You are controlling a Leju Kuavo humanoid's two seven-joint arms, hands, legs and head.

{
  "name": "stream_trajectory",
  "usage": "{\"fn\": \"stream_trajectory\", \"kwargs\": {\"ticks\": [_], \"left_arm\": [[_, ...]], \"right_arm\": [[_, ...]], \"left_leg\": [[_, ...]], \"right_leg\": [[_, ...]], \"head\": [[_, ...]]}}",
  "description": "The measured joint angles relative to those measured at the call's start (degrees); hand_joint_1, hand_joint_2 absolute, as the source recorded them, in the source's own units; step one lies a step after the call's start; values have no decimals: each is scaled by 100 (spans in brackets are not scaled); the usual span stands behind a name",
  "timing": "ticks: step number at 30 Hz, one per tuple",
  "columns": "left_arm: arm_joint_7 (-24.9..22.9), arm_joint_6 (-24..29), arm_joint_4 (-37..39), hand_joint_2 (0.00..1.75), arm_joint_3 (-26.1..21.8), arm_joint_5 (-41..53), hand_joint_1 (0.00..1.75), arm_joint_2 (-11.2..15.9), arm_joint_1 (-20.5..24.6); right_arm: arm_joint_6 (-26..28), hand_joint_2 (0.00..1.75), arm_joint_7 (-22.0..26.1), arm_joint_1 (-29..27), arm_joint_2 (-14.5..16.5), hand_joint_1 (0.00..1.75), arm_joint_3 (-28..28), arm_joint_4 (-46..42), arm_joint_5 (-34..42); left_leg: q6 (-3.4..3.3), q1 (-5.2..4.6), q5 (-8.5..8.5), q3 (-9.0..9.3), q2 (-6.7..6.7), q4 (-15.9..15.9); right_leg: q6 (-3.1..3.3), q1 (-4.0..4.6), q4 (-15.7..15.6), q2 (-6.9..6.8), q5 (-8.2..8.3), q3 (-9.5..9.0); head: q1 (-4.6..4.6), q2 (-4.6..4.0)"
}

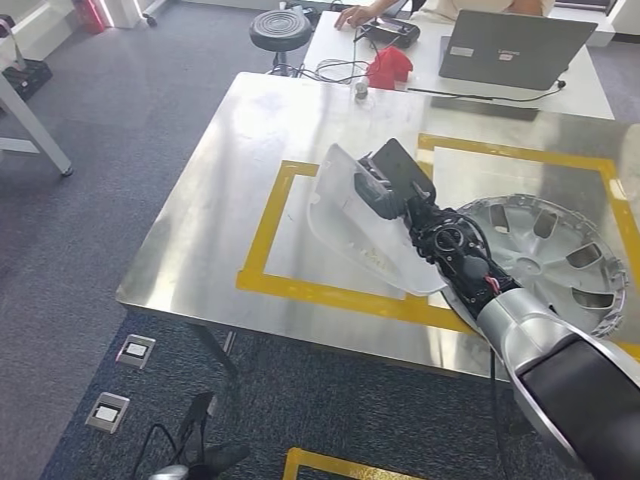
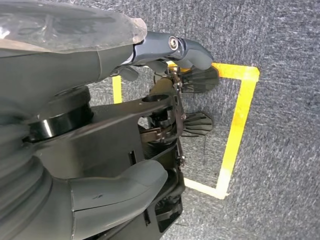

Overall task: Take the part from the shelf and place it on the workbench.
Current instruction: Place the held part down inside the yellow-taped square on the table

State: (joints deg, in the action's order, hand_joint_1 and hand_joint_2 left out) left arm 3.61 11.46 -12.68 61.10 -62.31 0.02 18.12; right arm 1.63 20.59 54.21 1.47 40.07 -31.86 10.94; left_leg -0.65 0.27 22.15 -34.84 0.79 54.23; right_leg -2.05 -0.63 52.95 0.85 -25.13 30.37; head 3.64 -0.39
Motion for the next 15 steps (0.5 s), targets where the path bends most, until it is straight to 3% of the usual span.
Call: {"fn": "stream_trajectory", "kwargs": {"ticks": [15], "left_arm": [[-6, -202, 0, 175, 225, 204, 0, -214, 66]], "right_arm": [[545, 175, -759, 516, 368, 175, 415, 685, -822]], "left_leg": [[1, 0, -1, 1, 0, 0]], "right_leg": [[0, 0, 0, 0, 0, 0]], "head": [[1, 0]]}}
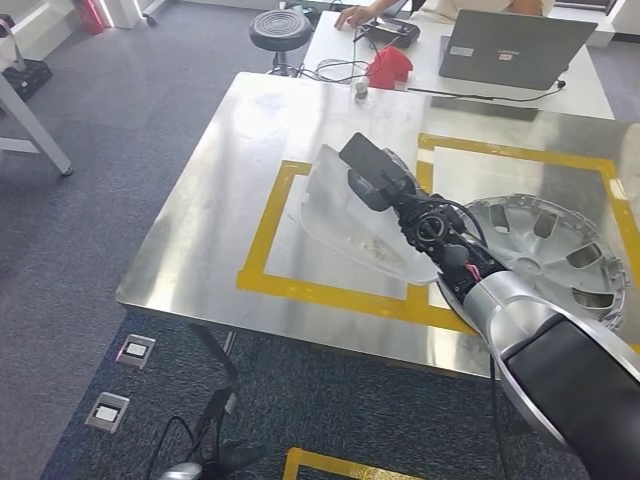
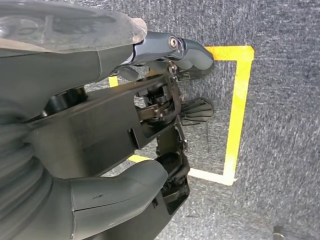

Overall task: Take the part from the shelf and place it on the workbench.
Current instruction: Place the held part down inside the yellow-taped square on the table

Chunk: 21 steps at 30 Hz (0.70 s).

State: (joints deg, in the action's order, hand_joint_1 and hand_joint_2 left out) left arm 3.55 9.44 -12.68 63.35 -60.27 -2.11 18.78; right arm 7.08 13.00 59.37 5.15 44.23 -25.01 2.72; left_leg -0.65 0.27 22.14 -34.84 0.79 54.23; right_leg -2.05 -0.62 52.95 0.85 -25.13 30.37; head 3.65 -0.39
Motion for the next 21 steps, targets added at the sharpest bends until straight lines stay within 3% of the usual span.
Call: {"fn": "stream_trajectory", "kwargs": {"ticks": [21], "left_arm": [[-20, -193, 0, 175, 413, 241, 0, -248, 43]], "right_arm": [[214, 175, -258, 172, 131, 175, 362, 348, -313]], "left_leg": [[1, 0, -1, 1, 0, 0]], "right_leg": [[0, 0, 0, 0, 0, 0]], "head": [[-1, -1]]}}
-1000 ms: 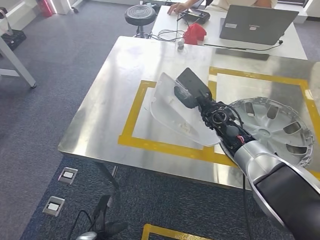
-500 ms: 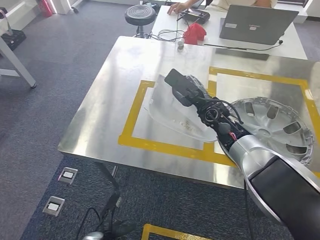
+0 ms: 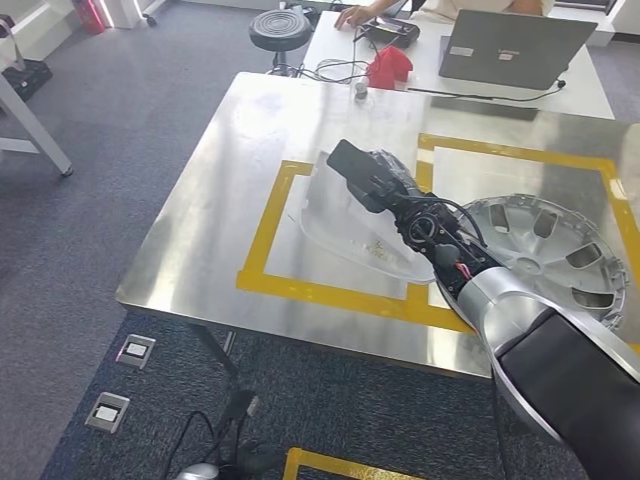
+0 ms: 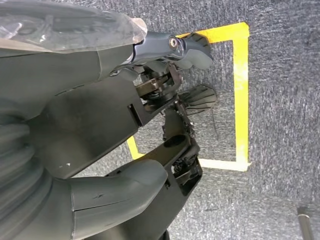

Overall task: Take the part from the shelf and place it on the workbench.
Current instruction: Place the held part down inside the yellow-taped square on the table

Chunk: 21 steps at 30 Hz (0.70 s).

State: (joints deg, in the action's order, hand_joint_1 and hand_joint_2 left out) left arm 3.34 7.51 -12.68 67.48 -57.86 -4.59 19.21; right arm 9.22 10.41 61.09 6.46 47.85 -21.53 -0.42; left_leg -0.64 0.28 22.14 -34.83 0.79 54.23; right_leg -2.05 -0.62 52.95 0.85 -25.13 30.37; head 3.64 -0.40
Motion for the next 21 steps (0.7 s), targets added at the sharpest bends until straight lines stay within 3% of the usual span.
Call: {"fn": "stream_trajectory", "kwargs": {"ticks": [21], "left_arm": [[46, 14, 0, 175, 104, -19, 0, -49, 93]], "right_arm": [[80, 175, 124, -84, 5, 175, 45, 152, 48]], "left_leg": [[0, 0, 0, 1, 0, 0]], "right_leg": [[0, 0, -1, 0, 0, 1]], "head": [[1, 1]]}}
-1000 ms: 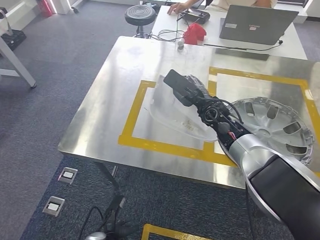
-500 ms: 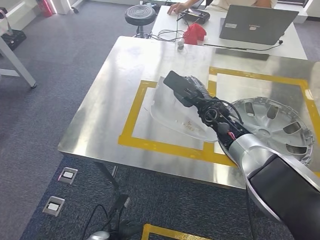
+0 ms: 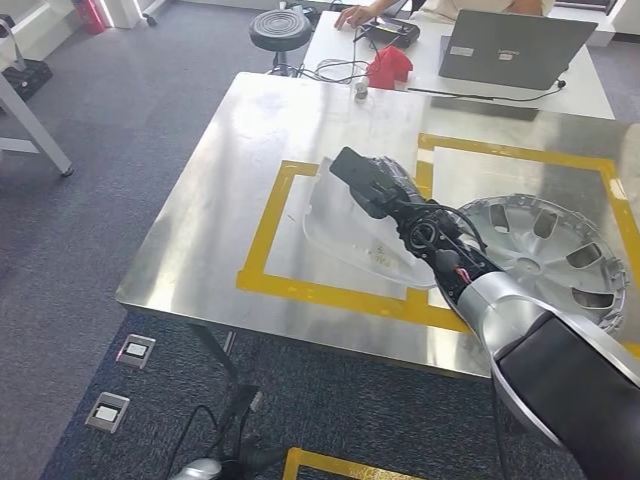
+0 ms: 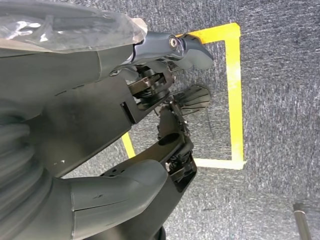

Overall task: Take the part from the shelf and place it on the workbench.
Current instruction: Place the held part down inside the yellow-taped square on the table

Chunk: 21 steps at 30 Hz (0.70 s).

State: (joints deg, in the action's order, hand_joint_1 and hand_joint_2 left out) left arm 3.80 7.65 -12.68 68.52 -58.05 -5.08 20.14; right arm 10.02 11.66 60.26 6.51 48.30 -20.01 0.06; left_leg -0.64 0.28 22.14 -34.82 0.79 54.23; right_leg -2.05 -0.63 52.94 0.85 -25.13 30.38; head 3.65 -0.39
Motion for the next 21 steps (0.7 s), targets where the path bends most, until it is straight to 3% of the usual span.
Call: {"fn": "stream_trajectory", "kwargs": {"ticks": [21], "left_arm": [[33, -3, 0, 175, 46, 52, 0, -49, 41]], "right_arm": [[-121, 175, -36, -375, -2, 175, -7, 132, -2]], "left_leg": [[0, 0, 0, 1, -1, 0]], "right_leg": [[0, 0, 0, 1, 0, 0]], "head": [[-1, -1]]}}
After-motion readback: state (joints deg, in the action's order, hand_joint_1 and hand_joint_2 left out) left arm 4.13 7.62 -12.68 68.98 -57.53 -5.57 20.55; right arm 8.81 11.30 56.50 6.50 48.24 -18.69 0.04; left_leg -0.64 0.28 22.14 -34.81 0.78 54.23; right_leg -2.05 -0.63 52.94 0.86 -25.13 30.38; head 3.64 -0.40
